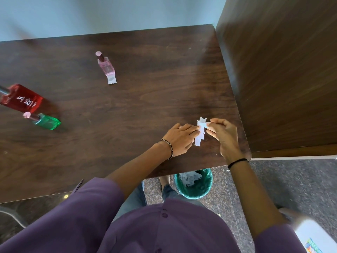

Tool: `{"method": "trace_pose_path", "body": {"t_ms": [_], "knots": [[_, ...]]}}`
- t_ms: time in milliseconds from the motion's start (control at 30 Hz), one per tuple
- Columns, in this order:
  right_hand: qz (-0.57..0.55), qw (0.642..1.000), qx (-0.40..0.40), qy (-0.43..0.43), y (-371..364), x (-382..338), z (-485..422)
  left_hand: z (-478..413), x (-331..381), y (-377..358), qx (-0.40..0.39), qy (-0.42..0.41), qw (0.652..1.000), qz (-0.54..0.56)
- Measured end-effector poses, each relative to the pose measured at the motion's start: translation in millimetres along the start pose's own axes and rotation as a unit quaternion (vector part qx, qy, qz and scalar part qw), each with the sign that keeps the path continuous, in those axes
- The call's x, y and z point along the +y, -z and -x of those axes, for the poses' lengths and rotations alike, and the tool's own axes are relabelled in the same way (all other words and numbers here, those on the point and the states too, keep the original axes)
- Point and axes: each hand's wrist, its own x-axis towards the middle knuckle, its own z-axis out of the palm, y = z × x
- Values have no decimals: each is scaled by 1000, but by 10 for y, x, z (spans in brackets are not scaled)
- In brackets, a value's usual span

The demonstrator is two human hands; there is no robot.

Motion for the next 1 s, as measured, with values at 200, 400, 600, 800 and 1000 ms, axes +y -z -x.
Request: {"method": "trace_pose_path", "body": {"t_ms": [200,400,600,800,1000], "knots": [[14,999,35,31,27,27,-23,-47,21,32,6,32,999,19],[21,997,62,38,1,63,-39,-77,39,21,14,30,999,0],[-1,994,109,29,-84,102,-24,-47,73,-20,-2,18,999,-29],[6,987,143,69,-120,148,24,-69,106,15,-12,22,999,-35],[19,994,88,69,67,45,14,-87,99,17,-33,29,999,-12]]}}
